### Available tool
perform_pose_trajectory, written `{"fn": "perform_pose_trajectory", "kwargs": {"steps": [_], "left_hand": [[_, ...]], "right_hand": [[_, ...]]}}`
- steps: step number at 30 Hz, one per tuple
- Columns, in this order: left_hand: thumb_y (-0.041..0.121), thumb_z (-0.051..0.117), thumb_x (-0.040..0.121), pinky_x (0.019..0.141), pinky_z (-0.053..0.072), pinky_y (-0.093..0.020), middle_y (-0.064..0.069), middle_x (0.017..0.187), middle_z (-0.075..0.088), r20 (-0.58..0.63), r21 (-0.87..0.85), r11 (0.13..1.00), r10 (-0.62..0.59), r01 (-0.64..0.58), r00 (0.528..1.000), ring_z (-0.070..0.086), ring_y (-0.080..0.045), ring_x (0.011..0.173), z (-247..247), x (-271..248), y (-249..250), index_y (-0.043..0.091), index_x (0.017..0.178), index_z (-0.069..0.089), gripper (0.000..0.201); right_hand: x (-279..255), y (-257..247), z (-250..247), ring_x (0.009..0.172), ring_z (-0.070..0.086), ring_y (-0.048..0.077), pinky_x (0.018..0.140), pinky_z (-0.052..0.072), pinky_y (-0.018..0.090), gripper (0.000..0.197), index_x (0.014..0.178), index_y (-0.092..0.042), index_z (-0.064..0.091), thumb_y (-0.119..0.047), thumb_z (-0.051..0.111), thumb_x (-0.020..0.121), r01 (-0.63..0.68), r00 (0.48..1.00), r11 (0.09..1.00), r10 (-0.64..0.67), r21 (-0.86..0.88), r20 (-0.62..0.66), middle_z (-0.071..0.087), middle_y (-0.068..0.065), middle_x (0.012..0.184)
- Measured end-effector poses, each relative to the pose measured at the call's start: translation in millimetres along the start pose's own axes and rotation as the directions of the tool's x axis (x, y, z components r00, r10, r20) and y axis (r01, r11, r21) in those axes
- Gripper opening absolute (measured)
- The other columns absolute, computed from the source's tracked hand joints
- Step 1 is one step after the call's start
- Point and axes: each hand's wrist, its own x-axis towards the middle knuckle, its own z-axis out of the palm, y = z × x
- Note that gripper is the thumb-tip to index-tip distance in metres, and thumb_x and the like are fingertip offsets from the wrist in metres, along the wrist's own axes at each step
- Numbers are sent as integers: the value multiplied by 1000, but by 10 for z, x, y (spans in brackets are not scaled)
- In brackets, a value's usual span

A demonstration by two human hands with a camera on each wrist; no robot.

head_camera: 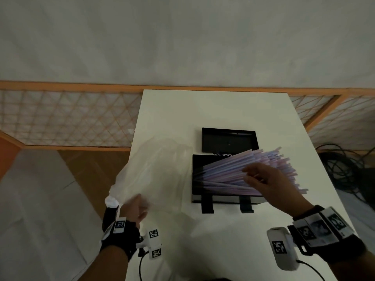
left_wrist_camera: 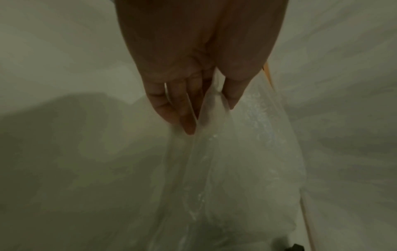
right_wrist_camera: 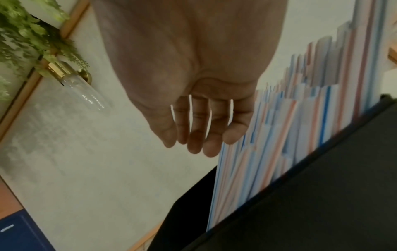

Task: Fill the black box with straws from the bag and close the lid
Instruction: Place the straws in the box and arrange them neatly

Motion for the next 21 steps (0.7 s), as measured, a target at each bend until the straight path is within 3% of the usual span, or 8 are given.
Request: {"fn": "perform_pose_trajectory", "kwargs": {"steps": [4,6,9,10,13,15,17,21], "left_hand": [[41,57,89,68,43,-33,-13,83,65,2,184,980,-80,78,997,59,-25,73,-7,-71,-94,1,86,61,40],[48,57,87,65,40,-30,-13,79,65,8,313,944,-108,100,994,58,-25,67,4,-109,-73,2,81,62,47],[60,47,86,60,31,-28,-14,74,65,17,502,854,-170,138,985,55,-25,62,21,-162,0,1,75,63,63],[63,44,85,61,30,-29,-16,75,66,19,553,821,-186,145,982,57,-26,64,18,-179,16,-1,75,65,69],[69,40,83,61,34,-29,-17,65,68,30,664,737,-192,124,981,60,-27,59,-12,-219,37,-3,69,66,78],[65,43,85,55,36,-26,-13,47,58,60,717,696,-95,23,994,52,-24,46,-10,-246,95,-1,58,61,74],[54,50,88,52,35,-25,-8,42,46,70,738,665,94,-115,993,43,-21,44,27,-284,247,2,55,58,62],[30,61,88,70,44,-37,-9,70,52,104,680,586,518,-440,849,53,-30,71,109,-214,558,10,81,60,21]], "right_hand": [[-27,21,-125,80,59,-2,65,43,3,18,97,-28,64,-16,67,85,52,997,991,-60,-126,-57,63,-16,78],[-26,71,-198,84,58,2,66,42,3,17,98,-21,68,-13,68,83,95,986,977,-119,-192,-121,64,-11,78],[-15,162,-311,76,57,7,69,39,2,17,97,-14,69,-9,71,81,149,939,946,-226,-286,-258,65,-2,87],[-10,193,-345,80,57,8,75,42,9,18,97,-12,69,-8,71,80,149,920,937,-249,-316,-304,65,2,93],[-3,292,-424,93,58,32,82,49,42,22,102,-8,66,-7,70,80,79,864,924,-250,-374,-436,62,14,105],[3,374,-452,99,55,37,85,46,46,29,108,-8,63,-12,70,81,-11,855,933,-177,-359,-487,58,17,111],[-1,440,-447,106,52,39,89,44,48,38,115,-10,59,-20,70,81,-70,879,926,-118,-370,-462,55,17,119],[-11,452,-399,132,33,40,104,33,53,62,139,-18,39,-34,63,85,-188,944,927,78,-326,-322,32,17,147]]}}
